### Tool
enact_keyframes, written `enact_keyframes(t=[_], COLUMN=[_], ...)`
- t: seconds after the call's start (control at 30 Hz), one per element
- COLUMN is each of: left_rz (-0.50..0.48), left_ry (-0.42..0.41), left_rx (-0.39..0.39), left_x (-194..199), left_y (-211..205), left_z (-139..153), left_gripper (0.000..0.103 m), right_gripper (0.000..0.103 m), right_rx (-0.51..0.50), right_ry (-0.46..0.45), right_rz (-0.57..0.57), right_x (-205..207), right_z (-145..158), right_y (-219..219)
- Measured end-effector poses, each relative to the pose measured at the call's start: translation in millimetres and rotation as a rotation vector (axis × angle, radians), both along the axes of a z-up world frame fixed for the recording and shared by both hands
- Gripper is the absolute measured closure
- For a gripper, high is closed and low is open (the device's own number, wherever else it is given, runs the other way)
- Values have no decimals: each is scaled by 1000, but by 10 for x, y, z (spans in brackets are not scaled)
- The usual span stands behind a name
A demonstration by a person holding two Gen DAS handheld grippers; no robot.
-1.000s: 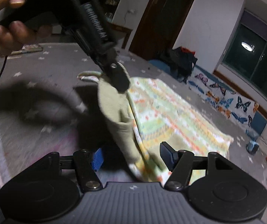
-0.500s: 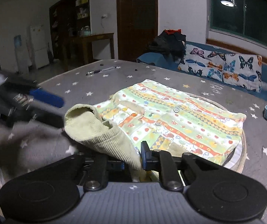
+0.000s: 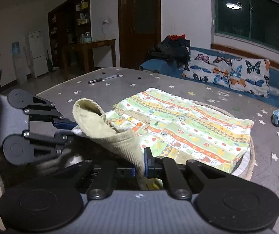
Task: Fold clothes
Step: 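Lift the hem with both grippers and fold it over toward the collar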
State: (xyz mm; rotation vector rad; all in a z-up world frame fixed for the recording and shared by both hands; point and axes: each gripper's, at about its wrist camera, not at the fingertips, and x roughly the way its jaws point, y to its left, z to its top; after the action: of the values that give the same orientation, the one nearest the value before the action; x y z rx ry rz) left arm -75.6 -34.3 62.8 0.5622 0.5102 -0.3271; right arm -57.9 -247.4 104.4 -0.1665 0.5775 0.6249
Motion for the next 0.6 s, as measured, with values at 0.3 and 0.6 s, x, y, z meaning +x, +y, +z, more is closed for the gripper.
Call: enact_keyframes(t=[0.3,0.6], left_rz=[-93,-93], left_ry=[131,155], left_rx=[-37,-87], left_x=[-844,-800], left_y=[206,212], left_z=[454,617], left_gripper=[98,98], right_gripper=[97,100], right_rx=[-9,-22], right_ry=[38,68], right_rz=[145,154], right_x=[-742,-984], right_z=[362,560], right_y=[-148,-249])
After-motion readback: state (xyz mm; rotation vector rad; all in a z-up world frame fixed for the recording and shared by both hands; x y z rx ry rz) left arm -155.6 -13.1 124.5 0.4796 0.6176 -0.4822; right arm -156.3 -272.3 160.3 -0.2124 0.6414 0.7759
